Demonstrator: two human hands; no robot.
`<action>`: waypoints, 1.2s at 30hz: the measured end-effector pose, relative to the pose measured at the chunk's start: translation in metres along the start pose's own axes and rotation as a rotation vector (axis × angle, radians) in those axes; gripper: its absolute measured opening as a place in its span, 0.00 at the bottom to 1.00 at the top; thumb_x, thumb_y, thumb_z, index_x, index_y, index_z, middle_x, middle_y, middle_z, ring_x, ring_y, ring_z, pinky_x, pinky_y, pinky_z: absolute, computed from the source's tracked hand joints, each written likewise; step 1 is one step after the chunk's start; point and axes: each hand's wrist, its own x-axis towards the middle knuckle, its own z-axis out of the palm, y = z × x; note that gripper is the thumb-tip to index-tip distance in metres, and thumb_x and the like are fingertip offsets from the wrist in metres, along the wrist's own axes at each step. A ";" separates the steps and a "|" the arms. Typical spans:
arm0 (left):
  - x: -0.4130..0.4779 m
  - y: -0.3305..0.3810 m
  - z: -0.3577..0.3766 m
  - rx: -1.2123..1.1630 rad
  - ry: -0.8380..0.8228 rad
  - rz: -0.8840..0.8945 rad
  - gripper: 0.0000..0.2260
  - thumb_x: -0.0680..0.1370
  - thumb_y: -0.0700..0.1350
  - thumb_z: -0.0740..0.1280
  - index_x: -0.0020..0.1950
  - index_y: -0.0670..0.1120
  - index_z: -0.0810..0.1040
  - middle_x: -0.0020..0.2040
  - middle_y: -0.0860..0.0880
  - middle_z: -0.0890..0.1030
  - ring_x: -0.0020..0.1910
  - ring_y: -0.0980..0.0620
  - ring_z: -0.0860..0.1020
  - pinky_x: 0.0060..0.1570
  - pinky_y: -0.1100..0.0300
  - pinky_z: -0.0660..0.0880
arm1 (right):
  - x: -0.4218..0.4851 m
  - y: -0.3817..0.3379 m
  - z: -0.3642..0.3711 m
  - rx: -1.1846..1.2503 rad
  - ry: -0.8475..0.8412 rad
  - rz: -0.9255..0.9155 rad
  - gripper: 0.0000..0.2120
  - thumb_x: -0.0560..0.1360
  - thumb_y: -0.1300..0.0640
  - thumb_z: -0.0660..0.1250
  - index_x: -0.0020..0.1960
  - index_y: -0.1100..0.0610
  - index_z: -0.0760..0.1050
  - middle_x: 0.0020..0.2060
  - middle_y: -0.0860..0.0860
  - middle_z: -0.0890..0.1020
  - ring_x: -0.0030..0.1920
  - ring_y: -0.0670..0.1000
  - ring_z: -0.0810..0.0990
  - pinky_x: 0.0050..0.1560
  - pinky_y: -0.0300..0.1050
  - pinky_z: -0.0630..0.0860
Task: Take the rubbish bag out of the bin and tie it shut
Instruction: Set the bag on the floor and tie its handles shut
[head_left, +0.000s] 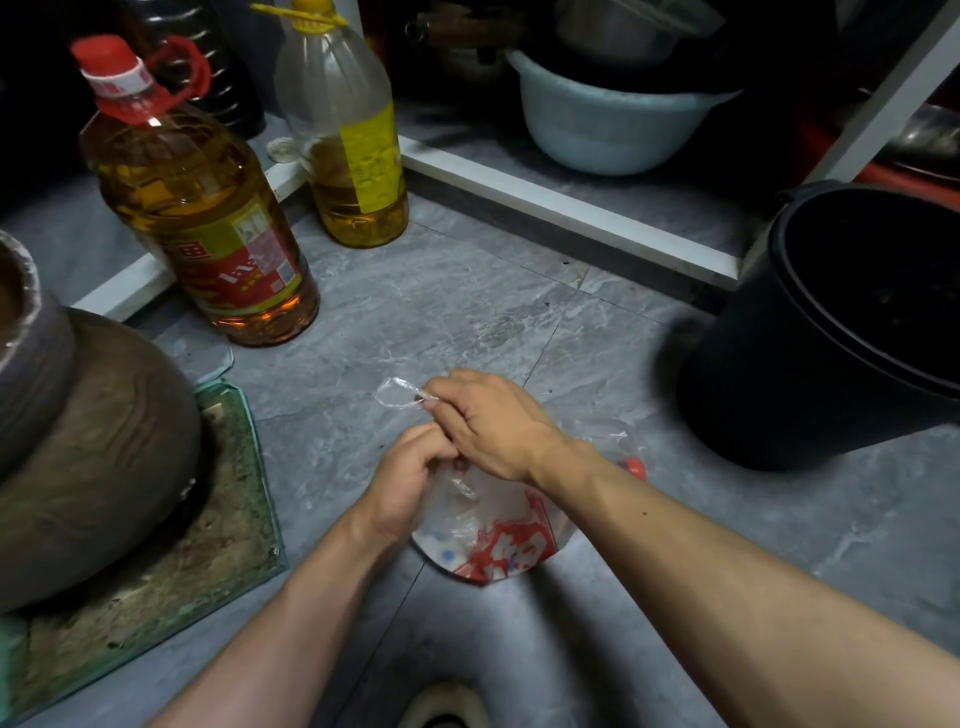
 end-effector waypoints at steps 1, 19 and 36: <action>0.000 0.001 0.000 -0.042 0.003 0.025 0.11 0.62 0.42 0.66 0.39 0.36 0.75 0.36 0.40 0.74 0.37 0.46 0.72 0.41 0.52 0.68 | 0.000 0.000 -0.003 -0.019 -0.014 0.010 0.14 0.82 0.47 0.54 0.46 0.51 0.73 0.43 0.50 0.76 0.46 0.56 0.78 0.48 0.51 0.75; 0.007 0.001 0.014 0.013 0.248 -0.029 0.17 0.79 0.44 0.65 0.30 0.47 0.77 0.27 0.47 0.74 0.29 0.51 0.69 0.32 0.57 0.64 | -0.026 0.002 -0.008 -0.119 -0.080 0.112 0.19 0.77 0.41 0.58 0.56 0.55 0.74 0.45 0.56 0.84 0.47 0.60 0.82 0.46 0.50 0.74; 0.007 0.003 0.006 -0.019 0.332 -0.055 0.11 0.79 0.42 0.67 0.38 0.43 0.84 0.36 0.36 0.78 0.31 0.45 0.75 0.37 0.52 0.74 | -0.050 -0.024 -0.018 1.258 0.167 0.893 0.05 0.75 0.73 0.68 0.48 0.65 0.76 0.25 0.54 0.82 0.24 0.48 0.81 0.25 0.37 0.79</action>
